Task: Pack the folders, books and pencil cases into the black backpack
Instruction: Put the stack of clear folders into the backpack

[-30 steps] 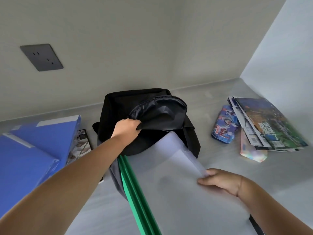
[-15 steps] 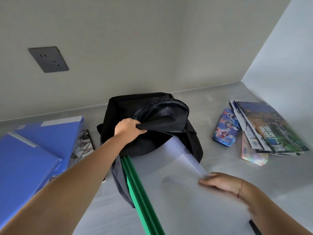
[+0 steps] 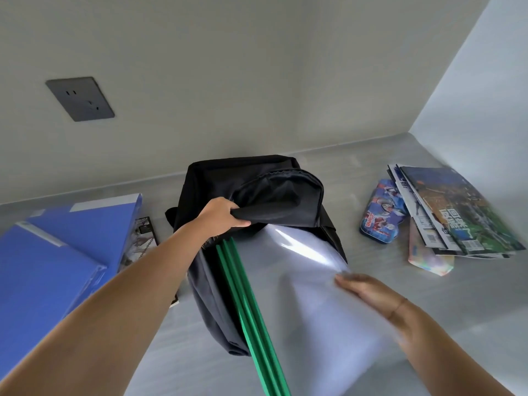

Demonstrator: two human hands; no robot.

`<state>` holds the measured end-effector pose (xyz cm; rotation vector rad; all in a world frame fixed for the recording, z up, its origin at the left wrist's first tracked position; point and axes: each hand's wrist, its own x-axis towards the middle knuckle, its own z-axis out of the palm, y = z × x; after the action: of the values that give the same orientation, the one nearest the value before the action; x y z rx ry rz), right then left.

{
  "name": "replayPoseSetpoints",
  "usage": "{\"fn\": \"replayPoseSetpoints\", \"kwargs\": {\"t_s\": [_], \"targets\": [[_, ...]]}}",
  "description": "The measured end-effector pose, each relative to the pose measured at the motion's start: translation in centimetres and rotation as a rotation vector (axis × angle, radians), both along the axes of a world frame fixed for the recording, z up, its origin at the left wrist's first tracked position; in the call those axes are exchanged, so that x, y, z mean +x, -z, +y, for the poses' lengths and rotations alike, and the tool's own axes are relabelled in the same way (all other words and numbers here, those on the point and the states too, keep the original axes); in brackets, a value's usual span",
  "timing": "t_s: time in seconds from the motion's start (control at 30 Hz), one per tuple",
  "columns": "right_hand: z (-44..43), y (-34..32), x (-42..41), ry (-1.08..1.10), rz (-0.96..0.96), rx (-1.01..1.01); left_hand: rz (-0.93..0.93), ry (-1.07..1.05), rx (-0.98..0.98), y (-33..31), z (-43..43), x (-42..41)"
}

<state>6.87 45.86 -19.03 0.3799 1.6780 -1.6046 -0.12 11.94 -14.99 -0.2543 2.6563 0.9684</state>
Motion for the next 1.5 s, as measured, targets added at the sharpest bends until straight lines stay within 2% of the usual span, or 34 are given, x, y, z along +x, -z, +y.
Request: {"fn": "replayPoseSetpoints", "kwargs": {"t_s": [0.13,0.2,0.37,0.47,0.53,0.67,0.73,0.77,0.93,1.0,1.13,1.27,1.5], "targets": [[0.6,0.0,1.9,0.111,-0.068,-0.075,0.012,-0.002,0.023,0.3,0.8,0.3],[-0.5,-0.2,1.8,0.102,-0.042,-0.037,0.018,-0.003,0.033,0.2,1.2,0.2],[-4.9,0.3,-1.3,-0.100,0.171,0.295,0.009,-0.003,0.022,0.0,1.6,0.1],[-4.4,-0.2,-1.3,-0.124,0.170,0.379,0.003,-0.027,0.026,0.1,1.4,0.0],[-2.5,-1.0,1.0,-0.066,0.069,0.237,-0.003,-0.047,0.042,0.2,1.3,-0.1],[-1.0,-1.7,7.5,0.250,-0.236,-0.340,-0.013,-0.073,0.062,0.4,1.3,-0.4],[-2.4,-1.7,10.0,0.339,-0.322,-0.447,-0.015,-0.079,0.068,0.3,1.3,-0.5],[-3.4,-1.6,10.6,0.336,-0.322,-0.429,-0.013,-0.082,0.071,0.2,1.3,-0.6],[-7.0,-1.4,11.6,0.316,-0.172,-0.090,-0.009,-0.081,0.068,0.2,1.7,-0.1],[-7.6,-1.4,11.1,0.355,-0.147,-0.044,-0.005,-0.069,0.059,0.3,1.7,0.0],[-9.1,-1.2,8.5,0.494,-0.211,-0.133,0.016,-0.038,0.025,0.2,1.5,-0.3],[-12.1,-0.9,4.2,0.538,-0.282,-0.230,0.033,-0.009,0.002,-0.5,1.7,-0.6],[-13.9,-0.2,1.1,0.519,-0.226,-0.191,0.067,-0.056,-0.007,-0.2,1.7,-0.4]]}}
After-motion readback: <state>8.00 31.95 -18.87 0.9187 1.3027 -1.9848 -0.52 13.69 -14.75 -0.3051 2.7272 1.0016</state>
